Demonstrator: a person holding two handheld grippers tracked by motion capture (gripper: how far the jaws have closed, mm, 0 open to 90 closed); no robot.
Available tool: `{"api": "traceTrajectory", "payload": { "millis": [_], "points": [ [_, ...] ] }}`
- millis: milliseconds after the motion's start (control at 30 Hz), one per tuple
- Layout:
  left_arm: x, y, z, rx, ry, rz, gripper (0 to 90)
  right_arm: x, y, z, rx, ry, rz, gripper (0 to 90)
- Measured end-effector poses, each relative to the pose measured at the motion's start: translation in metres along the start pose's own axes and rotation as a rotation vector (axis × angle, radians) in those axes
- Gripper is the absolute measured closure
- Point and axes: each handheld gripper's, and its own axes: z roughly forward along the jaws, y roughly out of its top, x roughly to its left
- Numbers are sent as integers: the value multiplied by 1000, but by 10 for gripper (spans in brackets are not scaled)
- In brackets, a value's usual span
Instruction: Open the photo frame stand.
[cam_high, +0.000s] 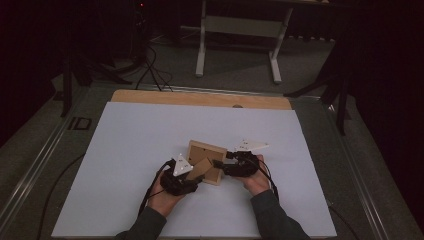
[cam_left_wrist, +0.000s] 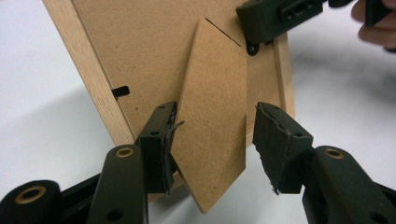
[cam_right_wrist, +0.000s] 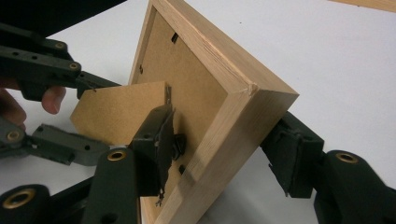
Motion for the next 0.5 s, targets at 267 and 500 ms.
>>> {"api": "traceTrajectory", "payload": {
  "millis": [267,500],
  "points": [
    [15,0,0,30,-121,-149,570,3,1,-4,-4,7,-21,475],
    [15,0,1,47,-138,-142,631,6,2,-6,-20,15,-43,505]
  ]
}}
